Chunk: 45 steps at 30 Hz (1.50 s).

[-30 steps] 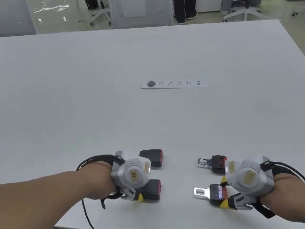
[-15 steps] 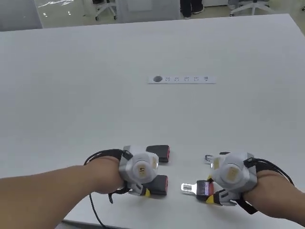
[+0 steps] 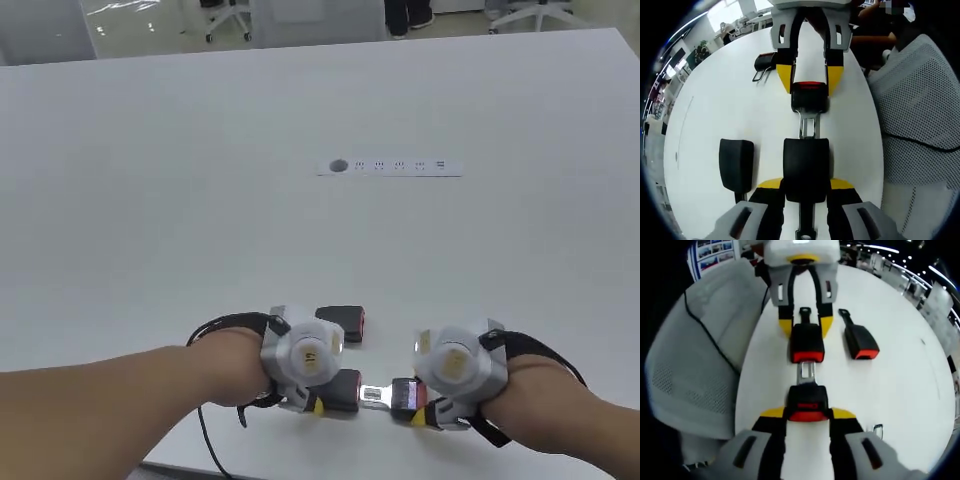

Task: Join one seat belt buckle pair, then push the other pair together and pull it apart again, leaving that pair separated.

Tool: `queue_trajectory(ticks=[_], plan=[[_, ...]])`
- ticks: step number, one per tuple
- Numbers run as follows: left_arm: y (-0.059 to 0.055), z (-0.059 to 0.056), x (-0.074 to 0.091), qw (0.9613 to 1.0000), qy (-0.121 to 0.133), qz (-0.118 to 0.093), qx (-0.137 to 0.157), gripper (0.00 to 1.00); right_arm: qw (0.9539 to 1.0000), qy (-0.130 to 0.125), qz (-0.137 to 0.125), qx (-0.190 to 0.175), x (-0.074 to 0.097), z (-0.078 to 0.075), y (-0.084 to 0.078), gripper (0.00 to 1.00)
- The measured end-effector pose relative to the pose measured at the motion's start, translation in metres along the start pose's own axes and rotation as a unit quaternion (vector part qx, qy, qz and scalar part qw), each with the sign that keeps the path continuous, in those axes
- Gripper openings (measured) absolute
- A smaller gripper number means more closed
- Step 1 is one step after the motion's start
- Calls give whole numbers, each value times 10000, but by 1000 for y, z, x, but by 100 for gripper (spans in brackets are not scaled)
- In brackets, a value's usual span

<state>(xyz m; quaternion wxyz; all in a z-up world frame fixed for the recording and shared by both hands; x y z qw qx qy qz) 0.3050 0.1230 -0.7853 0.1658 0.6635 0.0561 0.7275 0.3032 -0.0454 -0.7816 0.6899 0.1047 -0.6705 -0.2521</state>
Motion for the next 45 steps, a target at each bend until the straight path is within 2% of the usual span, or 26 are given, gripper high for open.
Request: queue_trajectory(ticks=[4,8,10,17,20,24,32,45], plan=[[0,0,0,10000,-5,7,43,33,10000,-20,44,-23,-1,0,2,32],[-1,0,-1,10000,-4,14,30,33,10000,7,-60,-77,1,1,7,32],[-1,1,-1,10000,-11,26,29,33,10000,-17,-34,34,-2,2,9,32],[-1,1,-1,10000,-38,11,-7,32,9999,-3,-140,23,-7,2,13,32],[-2,1,-1,10000,-54,-37,13,32,9996,7,-236,-152,-7,2,11,31],[-1,1,-1,9999,-81,-78,34,32,9995,31,-262,-197,-8,3,13,30],[-1,2,-2,9999,-91,-71,-19,31,9998,46,-205,-36,-12,5,20,29],[-2,2,-2,9999,-96,-115,-36,32,9999,-29,-155,-64,-16,6,29,28]])
Point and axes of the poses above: the centre of the closed fingertips' face, and the gripper's own axes: x roughly backward along the fingers, z roughly to its left, y roughly out of its top, the point moved 8 cm from there along x, roughly backward along the fingers, and after that the axes turned 12 degrees about -x, right-handed, at the moved point
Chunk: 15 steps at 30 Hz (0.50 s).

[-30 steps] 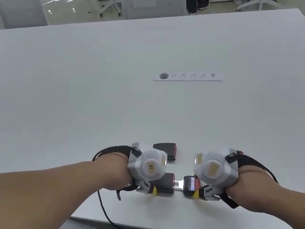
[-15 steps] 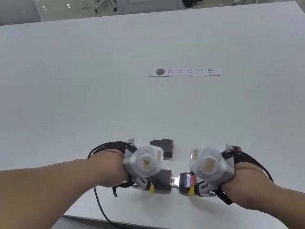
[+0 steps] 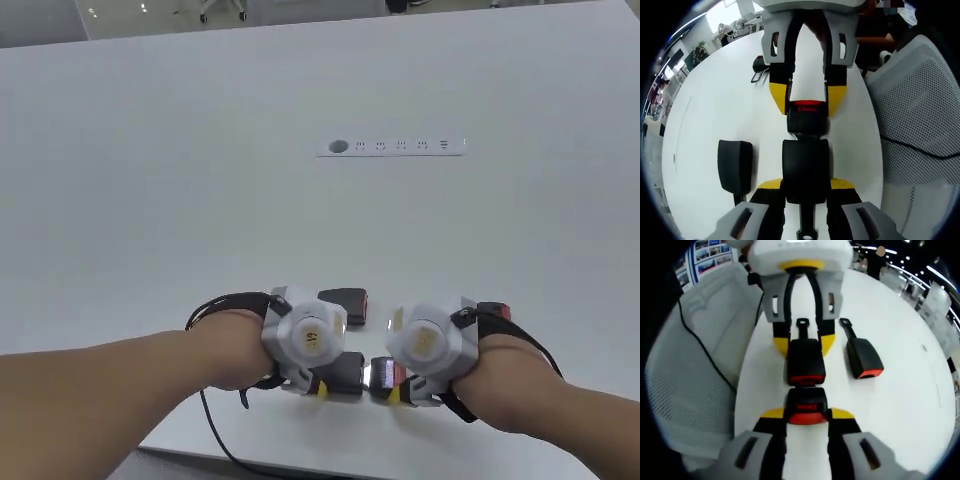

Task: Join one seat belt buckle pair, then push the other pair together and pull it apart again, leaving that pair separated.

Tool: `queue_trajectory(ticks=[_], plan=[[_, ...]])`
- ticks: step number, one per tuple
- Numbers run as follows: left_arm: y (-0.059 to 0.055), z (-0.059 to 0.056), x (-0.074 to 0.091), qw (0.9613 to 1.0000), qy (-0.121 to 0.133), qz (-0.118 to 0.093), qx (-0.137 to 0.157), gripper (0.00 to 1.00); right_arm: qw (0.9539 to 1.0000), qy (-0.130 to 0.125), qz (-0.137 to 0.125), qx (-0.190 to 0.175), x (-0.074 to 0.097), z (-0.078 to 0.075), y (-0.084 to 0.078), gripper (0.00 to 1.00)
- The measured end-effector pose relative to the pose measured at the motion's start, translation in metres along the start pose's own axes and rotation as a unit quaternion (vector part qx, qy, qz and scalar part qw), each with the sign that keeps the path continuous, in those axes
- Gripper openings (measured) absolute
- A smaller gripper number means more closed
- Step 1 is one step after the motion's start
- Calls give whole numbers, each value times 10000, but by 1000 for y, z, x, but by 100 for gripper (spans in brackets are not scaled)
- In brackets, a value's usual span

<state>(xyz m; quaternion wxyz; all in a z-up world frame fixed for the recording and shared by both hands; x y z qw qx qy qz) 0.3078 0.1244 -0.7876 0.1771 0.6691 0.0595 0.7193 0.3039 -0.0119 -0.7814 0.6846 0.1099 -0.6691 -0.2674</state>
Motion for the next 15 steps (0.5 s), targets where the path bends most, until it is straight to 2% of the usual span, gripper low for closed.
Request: queue_trajectory(ticks=[3,4,5,10,13,15], plan=[[1,0,1,10000,11,37,52,32,9998,-81,-60,-163,-2,0,2,28],[0,0,2,9999,23,18,151,32,9999,29,6,-112,-2,3,2,28],[0,0,2,10000,21,-2,65,32,9999,-7,-26,-135,-2,3,2,28],[-1,0,2,10000,31,1,82,32,9999,2,-51,-125,-2,4,-1,29],[-2,-2,4,10000,80,-43,-16,32,10000,-27,2,47,-1,3,-2,29],[-3,-2,5,9999,120,-91,69,31,10000,2,-14,41,-1,2,-2,29]])
Point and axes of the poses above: the centre of the closed fingertips' face, and the gripper's own axes: x roughly backward along the fingers, z roughly to its left, y roughly out of its top, the point moved 8 cm from there along x, roughly backward along the fingers, and after that the axes turned 12 degrees about -x, right-handed, at the moved point
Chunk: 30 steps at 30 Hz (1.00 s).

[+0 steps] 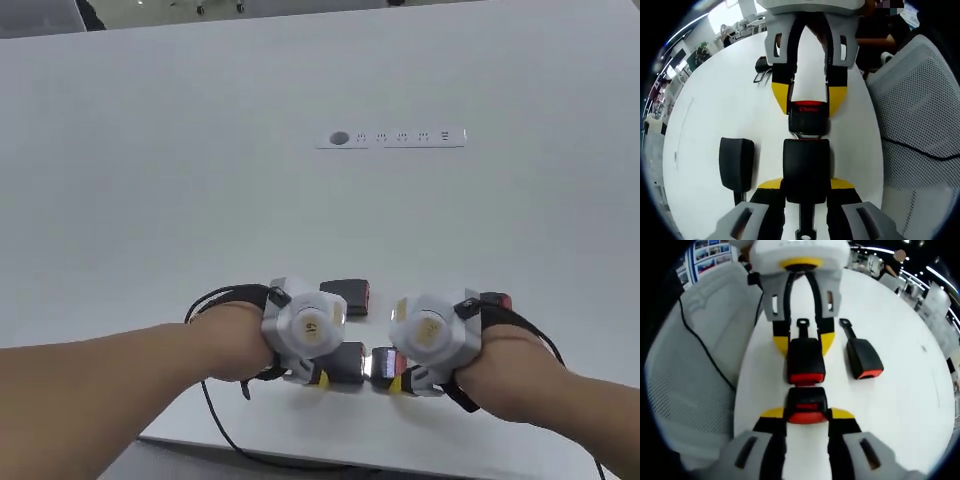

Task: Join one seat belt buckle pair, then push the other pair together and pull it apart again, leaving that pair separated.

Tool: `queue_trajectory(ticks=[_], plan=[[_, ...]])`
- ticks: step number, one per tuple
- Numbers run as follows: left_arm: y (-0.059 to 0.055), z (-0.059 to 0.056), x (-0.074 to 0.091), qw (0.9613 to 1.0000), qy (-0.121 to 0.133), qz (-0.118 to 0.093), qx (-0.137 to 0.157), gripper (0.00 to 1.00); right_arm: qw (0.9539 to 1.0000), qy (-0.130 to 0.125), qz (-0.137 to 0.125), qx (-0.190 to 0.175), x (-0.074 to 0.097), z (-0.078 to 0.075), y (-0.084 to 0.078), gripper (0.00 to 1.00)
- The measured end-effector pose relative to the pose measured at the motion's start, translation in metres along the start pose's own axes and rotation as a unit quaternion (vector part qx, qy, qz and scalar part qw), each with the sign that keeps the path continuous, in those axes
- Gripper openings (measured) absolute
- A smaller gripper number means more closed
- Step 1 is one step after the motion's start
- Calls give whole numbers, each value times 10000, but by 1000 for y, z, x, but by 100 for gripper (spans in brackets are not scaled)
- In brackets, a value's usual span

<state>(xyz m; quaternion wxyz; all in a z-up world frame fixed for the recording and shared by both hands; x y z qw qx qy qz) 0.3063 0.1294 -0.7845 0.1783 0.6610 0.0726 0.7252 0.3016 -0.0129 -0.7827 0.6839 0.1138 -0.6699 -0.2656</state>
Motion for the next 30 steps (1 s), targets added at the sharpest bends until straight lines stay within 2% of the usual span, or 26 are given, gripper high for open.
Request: queue_trajectory(ticks=[13,16,22,30], plan=[[0,0,-1,10000,-82,-15,39,31,10000,-4,-81,-34,1,-2,-3,29],[0,2,-2,9999,-125,40,-33,31,9998,29,-131,-116,1,-4,-4,29],[1,2,-3,9997,-220,78,18,32,9999,-6,-115,-42,1,-2,-2,30],[1,0,-2,9997,-150,73,162,34,9993,-150,-328,45,1,2,-3,33]])
Point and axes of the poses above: the centre of the closed fingertips' face, and the gripper's own axes: x roughly backward along the fingers, z roughly to its left, y roughly out of its top, the point moved 8 cm from there along x, roughly backward along the fingers, and after that the axes turned 12 degrees about -x, right-handed, at the moved point
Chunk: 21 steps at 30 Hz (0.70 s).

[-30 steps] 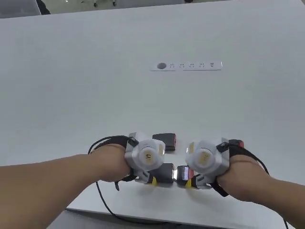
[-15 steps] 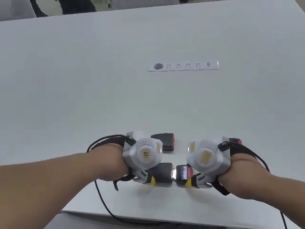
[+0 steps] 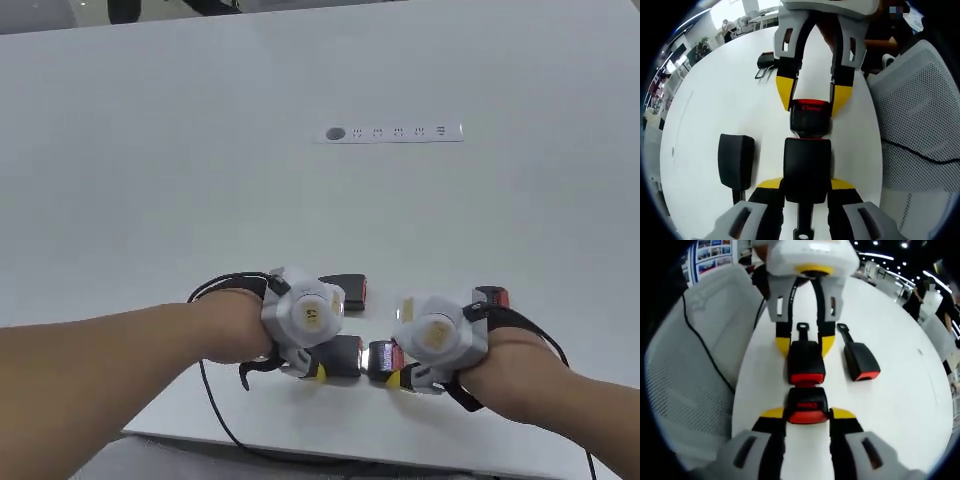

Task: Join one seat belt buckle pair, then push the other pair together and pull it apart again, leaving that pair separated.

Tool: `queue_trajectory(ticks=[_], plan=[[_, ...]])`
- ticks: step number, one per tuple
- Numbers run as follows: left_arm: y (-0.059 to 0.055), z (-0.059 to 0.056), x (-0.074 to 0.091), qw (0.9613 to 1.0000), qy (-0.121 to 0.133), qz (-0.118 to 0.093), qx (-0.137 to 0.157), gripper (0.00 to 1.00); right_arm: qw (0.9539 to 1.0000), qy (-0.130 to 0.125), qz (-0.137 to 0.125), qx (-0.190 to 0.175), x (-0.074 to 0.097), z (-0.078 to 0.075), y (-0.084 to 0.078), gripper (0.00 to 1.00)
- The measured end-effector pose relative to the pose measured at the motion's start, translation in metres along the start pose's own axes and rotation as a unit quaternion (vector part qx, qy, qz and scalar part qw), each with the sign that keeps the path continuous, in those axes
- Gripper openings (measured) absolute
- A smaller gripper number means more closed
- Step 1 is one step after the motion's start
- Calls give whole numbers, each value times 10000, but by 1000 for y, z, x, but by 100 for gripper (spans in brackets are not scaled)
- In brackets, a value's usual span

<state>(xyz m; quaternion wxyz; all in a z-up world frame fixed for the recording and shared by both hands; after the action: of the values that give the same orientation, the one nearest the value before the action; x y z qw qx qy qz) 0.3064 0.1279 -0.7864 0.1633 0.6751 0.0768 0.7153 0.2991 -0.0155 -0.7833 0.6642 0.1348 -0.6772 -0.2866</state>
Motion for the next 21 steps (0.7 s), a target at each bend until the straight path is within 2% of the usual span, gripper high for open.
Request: queue_trajectory(ticks=[2,5,11,13,16,21], plan=[[-1,-1,1,10000,-17,-3,-10,34,10000,30,-25,-91,1,0,1,33],[-1,0,7,9998,65,-139,159,34,9998,48,-82,-177,4,0,2,33],[0,8,33,9986,311,-331,254,42,9989,21,-315,-334,28,-1,6,32],[2,18,44,9976,518,-374,253,41,9986,-18,-365,-370,36,-3,5,31],[0,32,47,9965,705,-347,300,42,9985,-162,-369,-377,45,-15,-2,31],[-2,52,45,9960,800,-306,254,47,9975,-419,-311,-469,59,-42,-16,32]])
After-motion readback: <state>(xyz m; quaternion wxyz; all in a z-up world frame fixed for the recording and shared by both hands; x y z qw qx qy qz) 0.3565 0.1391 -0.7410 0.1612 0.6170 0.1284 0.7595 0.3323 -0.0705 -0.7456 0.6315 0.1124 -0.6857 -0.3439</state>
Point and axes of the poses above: the centre of the closed fingertips' face, and the gripper's own axes: x roughly backward along the fingers, z roughly to its left, y roughly out of its top, the point moved 8 cm from there along x, roughly backward along the fingers, and after that the axes turned 12 degrees about -x, right-handed, at the moved point
